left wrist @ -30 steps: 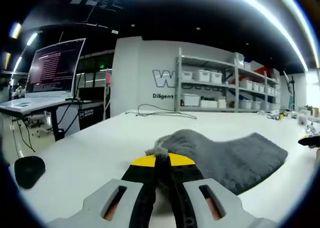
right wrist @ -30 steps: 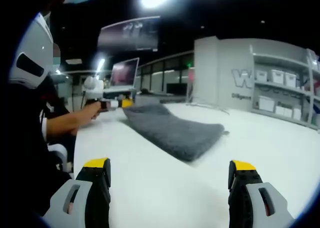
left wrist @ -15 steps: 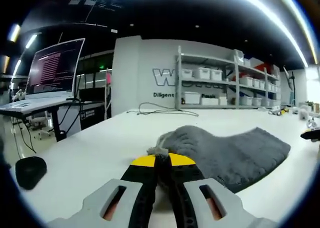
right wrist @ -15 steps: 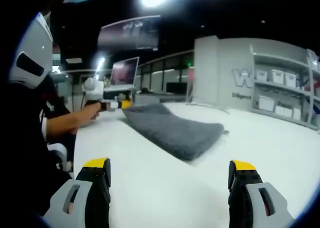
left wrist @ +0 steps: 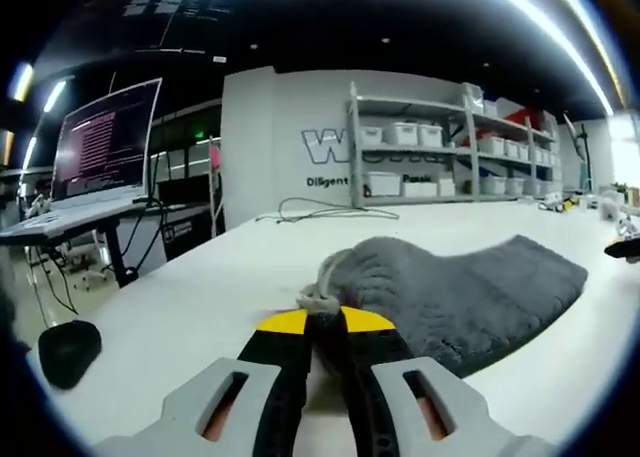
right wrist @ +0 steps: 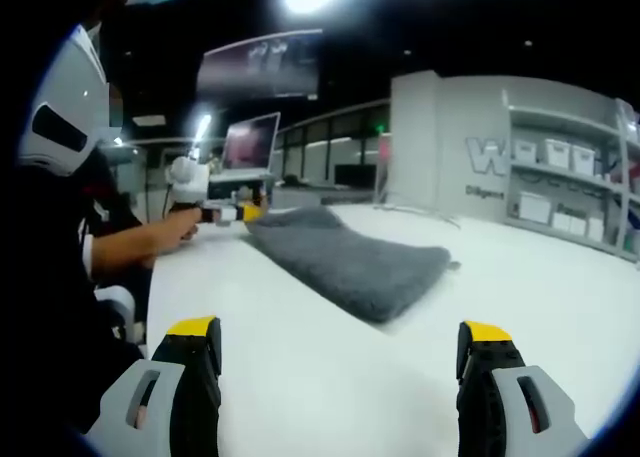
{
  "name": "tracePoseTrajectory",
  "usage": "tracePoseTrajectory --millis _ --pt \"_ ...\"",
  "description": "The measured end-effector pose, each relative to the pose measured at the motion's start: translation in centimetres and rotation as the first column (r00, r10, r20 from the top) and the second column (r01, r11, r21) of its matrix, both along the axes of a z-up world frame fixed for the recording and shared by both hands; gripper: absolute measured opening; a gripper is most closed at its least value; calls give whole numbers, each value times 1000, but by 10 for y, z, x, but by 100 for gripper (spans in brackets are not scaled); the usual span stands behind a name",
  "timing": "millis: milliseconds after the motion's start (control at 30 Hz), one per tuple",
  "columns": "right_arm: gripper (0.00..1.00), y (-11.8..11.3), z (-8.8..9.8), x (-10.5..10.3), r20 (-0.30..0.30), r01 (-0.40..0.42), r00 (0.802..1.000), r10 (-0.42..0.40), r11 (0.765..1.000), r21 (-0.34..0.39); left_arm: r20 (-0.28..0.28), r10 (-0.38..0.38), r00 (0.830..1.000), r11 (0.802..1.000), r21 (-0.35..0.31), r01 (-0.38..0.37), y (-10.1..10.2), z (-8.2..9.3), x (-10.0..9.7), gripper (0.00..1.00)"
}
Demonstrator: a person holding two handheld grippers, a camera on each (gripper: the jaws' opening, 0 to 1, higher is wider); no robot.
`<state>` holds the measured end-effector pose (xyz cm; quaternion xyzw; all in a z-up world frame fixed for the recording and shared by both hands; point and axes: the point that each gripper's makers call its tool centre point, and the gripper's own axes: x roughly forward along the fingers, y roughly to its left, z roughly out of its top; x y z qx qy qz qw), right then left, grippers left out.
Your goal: Open the folded towel by lifting each exposed corner and separating the folded layers until the towel lies flat within the target outline without major curled edges
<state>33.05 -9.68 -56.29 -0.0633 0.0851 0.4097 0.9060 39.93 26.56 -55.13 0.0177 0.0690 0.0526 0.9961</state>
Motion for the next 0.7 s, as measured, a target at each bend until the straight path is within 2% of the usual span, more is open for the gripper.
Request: tracePoseTrajectory --millis 267,533,700 --pt "99 1 0 1 0 -3 1000 3 1000 -1 5 8 1000 999 39 -8 3 4 -1 16" --pt "99 -1 0 4 4 -6 1000 6 1000 -16 12 -2 1000 999 47 1 5 6 -2 19" --pt "99 -4 -1 8 7 -2 1000 2 999 -34 -8 -19 1000 998 66 19 3 4 -1 22"
